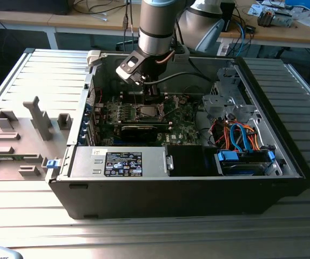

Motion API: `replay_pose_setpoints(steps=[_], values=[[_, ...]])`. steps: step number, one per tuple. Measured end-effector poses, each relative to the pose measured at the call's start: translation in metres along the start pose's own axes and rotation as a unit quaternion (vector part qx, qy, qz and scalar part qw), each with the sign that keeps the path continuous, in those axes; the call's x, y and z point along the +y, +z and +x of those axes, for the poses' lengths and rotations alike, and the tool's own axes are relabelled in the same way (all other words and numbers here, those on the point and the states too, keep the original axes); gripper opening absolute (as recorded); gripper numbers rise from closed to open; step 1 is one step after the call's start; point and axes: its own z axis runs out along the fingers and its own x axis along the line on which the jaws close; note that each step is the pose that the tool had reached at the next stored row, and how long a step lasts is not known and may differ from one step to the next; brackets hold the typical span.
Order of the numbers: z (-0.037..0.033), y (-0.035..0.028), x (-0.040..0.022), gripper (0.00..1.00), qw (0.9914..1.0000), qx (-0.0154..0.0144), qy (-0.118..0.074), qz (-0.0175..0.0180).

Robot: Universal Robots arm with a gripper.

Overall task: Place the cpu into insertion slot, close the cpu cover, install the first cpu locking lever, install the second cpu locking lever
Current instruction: 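Close the cpu cover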

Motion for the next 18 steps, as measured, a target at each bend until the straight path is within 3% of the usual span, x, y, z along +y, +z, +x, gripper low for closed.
replay_pose_setpoints(steps=[11,14,18], values=[[-0.0102,-0.0004,0.0008,0.11,0.99998,-0.0031,0.005,0.0005],[-0.0111,-0.0002,0.0011,0.11,0.99980,-0.0053,0.019,0.0005],[-0.0134,-0.0006,0.0081,0.11,0.99961,-0.0050,0.027,0.0003]])
